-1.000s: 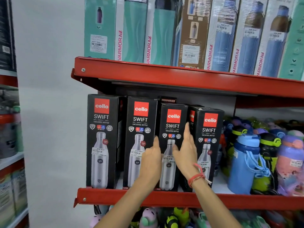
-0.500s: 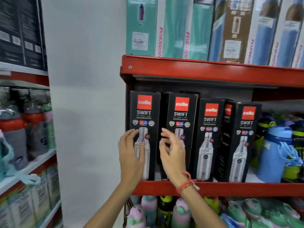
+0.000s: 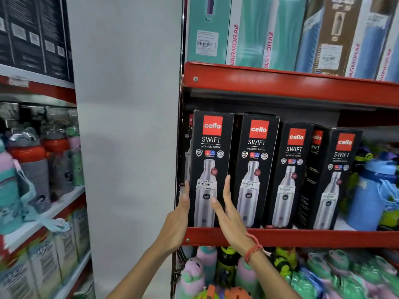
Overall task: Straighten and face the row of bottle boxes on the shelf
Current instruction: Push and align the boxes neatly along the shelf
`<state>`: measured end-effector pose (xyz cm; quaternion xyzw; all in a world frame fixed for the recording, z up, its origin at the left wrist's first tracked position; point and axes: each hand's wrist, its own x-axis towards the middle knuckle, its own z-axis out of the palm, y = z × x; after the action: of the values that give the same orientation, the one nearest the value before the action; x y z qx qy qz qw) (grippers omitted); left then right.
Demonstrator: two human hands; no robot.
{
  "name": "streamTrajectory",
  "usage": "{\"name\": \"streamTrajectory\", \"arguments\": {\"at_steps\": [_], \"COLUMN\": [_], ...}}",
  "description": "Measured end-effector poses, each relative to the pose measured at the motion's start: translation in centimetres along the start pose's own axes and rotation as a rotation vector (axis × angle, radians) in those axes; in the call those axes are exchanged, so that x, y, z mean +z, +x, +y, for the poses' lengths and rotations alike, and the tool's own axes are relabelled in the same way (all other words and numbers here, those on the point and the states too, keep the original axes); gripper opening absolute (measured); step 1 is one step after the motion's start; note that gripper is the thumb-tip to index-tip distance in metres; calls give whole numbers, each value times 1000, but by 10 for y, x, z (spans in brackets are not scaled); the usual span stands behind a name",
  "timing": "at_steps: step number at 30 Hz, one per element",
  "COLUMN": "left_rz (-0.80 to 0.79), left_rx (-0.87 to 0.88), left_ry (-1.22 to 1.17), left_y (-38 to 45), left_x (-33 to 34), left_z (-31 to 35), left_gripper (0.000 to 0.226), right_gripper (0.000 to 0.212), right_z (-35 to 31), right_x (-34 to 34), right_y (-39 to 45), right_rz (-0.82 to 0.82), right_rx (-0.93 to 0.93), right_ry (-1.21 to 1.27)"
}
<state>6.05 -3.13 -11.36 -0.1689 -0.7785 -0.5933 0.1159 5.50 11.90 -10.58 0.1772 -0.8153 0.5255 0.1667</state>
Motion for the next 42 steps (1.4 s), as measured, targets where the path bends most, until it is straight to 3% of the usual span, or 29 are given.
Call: {"name": "streamTrajectory", "arguments": {"at_steps": [7,9,12,13,16,19,25,32,39,42], "left_rz": [39,131,506,555,316,81,9,117,167,371], "left_rx": [-26,0,217,322,407,260,1,-10,-13,75], "left_ry": [136,202,295,268,201,174,149,220,283,309], "left_y": [-8,-9,-10,-9,-7,-6,2,-6,-13,-12], "left_x": [3,10,26,33,65,102,132,124,128,139], "left_z": [2,1,4,10,23,23,18,27,34,35], "left_gripper": [55,57,47,39,36,58,66,63,68,67], "right_gripper": [67,64,53,47,41,47,63,73,67,58], "right_z": [5,7,15,19,36,48,55,53,61,63], "right_x": [-6,-9,-22,-29,-52,-66,-76,-91,-100,-113], "right_y": [-5,-7,-11,-12,-12,-17,-23,-28,-33,-35], "right_rz": [-27,7,279,402,601,504,204,77,53,232], "right_rx": [-35,-35,-84,-102,-53,58,121,132,70,32], "right_ry": [-67,-104,-106,-104,-149,-217,-243,-319,-296,-261]}}
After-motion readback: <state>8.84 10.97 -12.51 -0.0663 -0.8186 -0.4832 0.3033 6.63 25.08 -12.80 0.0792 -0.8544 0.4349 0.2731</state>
